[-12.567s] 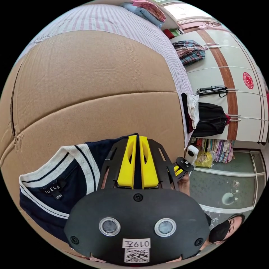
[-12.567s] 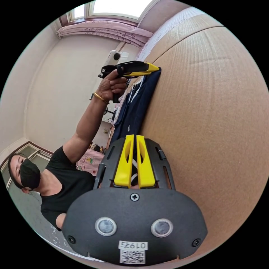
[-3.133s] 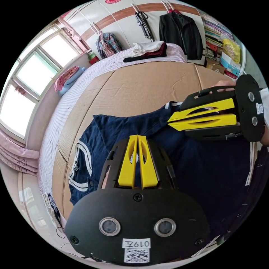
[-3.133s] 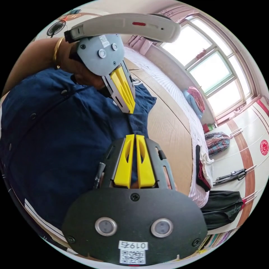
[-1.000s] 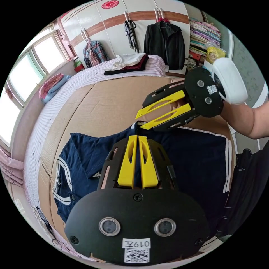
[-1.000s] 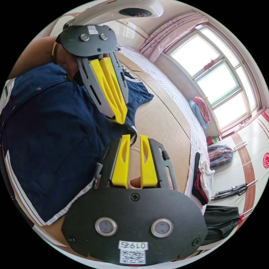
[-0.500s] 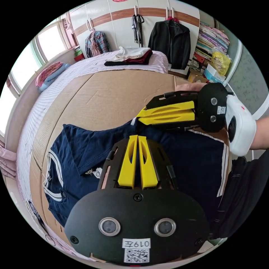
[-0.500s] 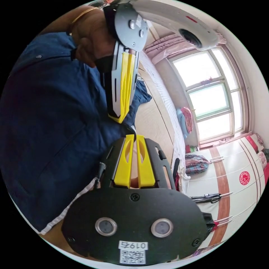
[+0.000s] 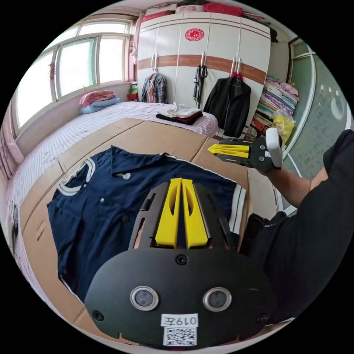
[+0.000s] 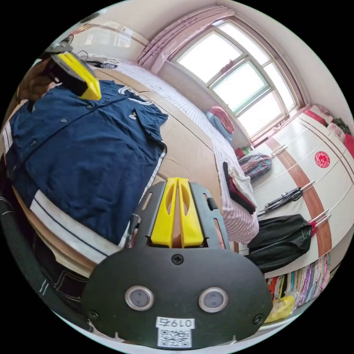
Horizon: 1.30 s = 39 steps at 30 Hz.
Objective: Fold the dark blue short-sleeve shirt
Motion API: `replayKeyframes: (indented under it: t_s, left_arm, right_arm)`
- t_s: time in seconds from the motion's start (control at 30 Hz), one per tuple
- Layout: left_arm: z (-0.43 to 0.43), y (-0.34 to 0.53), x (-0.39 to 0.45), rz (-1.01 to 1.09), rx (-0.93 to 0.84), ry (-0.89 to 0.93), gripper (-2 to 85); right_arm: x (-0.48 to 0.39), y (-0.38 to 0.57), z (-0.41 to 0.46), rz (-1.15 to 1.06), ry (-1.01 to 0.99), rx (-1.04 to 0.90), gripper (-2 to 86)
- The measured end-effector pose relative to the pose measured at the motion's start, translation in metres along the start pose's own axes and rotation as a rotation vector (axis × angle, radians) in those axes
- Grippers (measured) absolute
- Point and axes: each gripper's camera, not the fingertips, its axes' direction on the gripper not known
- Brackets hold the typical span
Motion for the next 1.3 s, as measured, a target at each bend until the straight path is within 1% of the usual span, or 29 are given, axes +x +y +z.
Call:
replayKeyframes:
  t_s: [0.03, 0.07, 0.1, 0.13, 0.27, 0.33, 0.4, 0.47, 0.53, 0.57, 0.6, 0.67, 0.83, 0.9, 0.97, 1.03, 1.1, 1.2, 1.23, 1.3]
  left_arm:
    - [-0.01, 0.013, 0.001, -0.028, 0.011, 0.002, 0.7]
    - [-0.029, 0.036, 0.002, -0.078, 0.023, -0.004, 0.7]
    - [-0.045, 0.056, 0.003, -0.125, 0.025, -0.035, 0.7]
    - [-0.053, 0.066, 0.002, -0.148, 0.023, -0.059, 0.7]
    - [-0.093, 0.104, -0.009, -0.203, -0.035, -0.267, 0.7]
    - [-0.106, 0.112, -0.022, -0.22, -0.032, -0.34, 0.8]
    - [-0.122, 0.121, -0.044, -0.277, -0.013, -0.443, 0.9]
    - [-0.132, 0.13, -0.063, -0.328, 0.025, -0.45, 1.0]
    - [-0.139, 0.141, -0.084, -0.4, 0.073, -0.398, 1.0]
    - [-0.141, 0.148, -0.1, -0.448, 0.09, -0.338, 1.0]
    - [-0.142, 0.153, -0.115, -0.492, 0.083, -0.284, 1.0]
    - [-0.144, 0.155, -0.132, -0.519, 0.05, -0.247, 1.0]
    - [-0.148, 0.157, -0.155, -0.489, -0.028, -0.357, 1.0]
    - [-0.149, 0.156, -0.168, -0.479, -0.041, -0.348, 1.0]
    - [-0.15, 0.153, -0.177, -0.475, -0.028, -0.332, 1.0]
    - [-0.148, 0.148, -0.186, -0.47, -0.018, -0.316, 1.0]
    - [-0.141, 0.134, -0.199, -0.444, -0.013, -0.302, 1.0]
    - [-0.13, 0.103, -0.221, -0.397, -0.003, -0.287, 1.1]
    - [-0.128, 0.094, -0.227, -0.389, 0.009, -0.278, 1.2]
    - [-0.122, 0.052, -0.262, -0.344, 0.084, -0.178, 1.4]
  right_arm:
    - [0.001, 0.001, -0.005, 0.019, -0.028, 0.001, -0.9]
    - [0.003, 0.0, -0.015, 0.041, -0.098, 0.012, -0.9]
    - [0.004, -0.003, -0.022, 0.05, -0.167, 0.027, -0.9]
    - [0.004, -0.006, -0.025, 0.055, -0.195, 0.032, -0.9]
    - [0.002, -0.039, -0.036, 0.082, -0.376, 0.082, -1.0]
    - [0.003, -0.053, -0.035, 0.117, -0.465, 0.108, -1.0]
    - [0.006, -0.069, -0.03, 0.17, -0.615, 0.147, -1.0]
    - [0.007, -0.077, -0.023, 0.197, -0.723, 0.168, -1.0]
    - [0.006, -0.085, -0.012, 0.208, -0.8, 0.16, -1.0]
    - [0.005, -0.093, -0.005, 0.203, -0.826, 0.131, -1.0]
    - [0.005, -0.101, 0.002, 0.187, -0.842, 0.099, -1.0]
    - [0.006, -0.112, 0.009, 0.166, -0.847, 0.062, -1.0]
    - [0.025, -0.134, 0.026, 0.156, -0.801, 0.02, -1.0]
    - [0.057, -0.153, 0.031, 0.157, -0.705, 0.048, -1.0]
    - [0.093, -0.176, 0.038, 0.18, -0.665, 0.083, -1.0]
    - [0.133, -0.206, 0.051, 0.178, -0.674, 0.102, -0.9]
    - [0.192, -0.243, 0.079, 0.237, -0.683, 0.13, -0.9]
    - [0.255, -0.283, 0.122, 0.282, -0.78, 0.136, -0.7]
    - [0.265, -0.29, 0.131, 0.284, -0.79, 0.132, -0.6]
    - [0.289, -0.312, 0.161, 0.263, -0.77, 0.107, -0.2]
